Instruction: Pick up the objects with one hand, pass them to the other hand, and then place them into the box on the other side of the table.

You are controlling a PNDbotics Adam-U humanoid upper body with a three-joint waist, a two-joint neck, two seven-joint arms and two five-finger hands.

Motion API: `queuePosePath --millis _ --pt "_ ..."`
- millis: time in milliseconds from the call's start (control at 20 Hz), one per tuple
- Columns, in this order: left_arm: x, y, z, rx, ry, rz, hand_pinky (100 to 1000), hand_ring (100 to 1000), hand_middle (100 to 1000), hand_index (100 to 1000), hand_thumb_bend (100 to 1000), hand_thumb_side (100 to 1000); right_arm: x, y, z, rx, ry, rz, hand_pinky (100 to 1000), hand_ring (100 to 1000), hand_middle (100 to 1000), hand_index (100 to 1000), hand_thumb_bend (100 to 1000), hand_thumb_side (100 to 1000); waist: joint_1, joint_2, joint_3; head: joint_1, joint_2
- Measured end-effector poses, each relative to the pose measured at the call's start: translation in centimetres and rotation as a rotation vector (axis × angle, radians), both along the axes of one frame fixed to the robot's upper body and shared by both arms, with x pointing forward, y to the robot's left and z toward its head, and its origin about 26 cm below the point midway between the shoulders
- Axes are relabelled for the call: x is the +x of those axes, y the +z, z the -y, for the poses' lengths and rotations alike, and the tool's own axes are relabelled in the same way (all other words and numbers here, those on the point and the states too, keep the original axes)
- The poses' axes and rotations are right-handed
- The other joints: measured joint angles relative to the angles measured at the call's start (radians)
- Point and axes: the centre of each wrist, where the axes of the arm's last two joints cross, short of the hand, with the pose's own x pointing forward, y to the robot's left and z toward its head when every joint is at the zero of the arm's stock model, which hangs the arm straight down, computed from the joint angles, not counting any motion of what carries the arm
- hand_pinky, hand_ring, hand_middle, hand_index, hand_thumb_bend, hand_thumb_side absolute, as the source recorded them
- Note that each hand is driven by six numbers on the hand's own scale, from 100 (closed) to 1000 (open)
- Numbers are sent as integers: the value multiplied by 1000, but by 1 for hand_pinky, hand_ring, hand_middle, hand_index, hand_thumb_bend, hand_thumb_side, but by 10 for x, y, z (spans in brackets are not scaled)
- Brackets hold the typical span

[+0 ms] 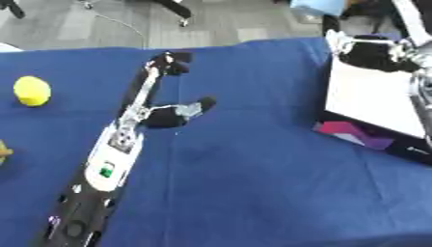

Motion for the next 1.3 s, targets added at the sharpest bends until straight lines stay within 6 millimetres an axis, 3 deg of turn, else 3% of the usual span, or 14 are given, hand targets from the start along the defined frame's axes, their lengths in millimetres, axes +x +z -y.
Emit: queuePosePath --millis 200,350,550,750,950,1300 --pt "-7 1 -17 -18 57 20 759 704 725 814 639 476 14 -14 43 91 -239 -85 510 820 504 456 100 224 0 0 7 -25 0" --pt "-15 5 -23 -38 74 46 758 703 723 813 639 473 37 -39 80 135 -392 -213 532 822 505 456 100 227 0 0 17 -51 0" --pt "-24 17 -26 -71 68 87 758 701 722 814 638 474 57 -79 129 149 -536 -399 612 819 519 454 100 260 0 4 31 -79 0" --pt "-32 28 -27 -94 49 117 758 701 721 815 639 474 65 -113 162 144 -603 -562 704 823 552 494 100 279 0 9 40 -100 0" --pt "-38 35 -31 -99 51 138 758 701 721 816 642 477 64 -135 178 102 -620 -696 818 852 647 741 100 507 1 9 44 -105 0" --pt "-41 39 -37 -107 71 146 751 695 715 812 661 476 63 -133 185 -27 -606 -800 855 857 678 780 100 563 1 9 44 -103 0"
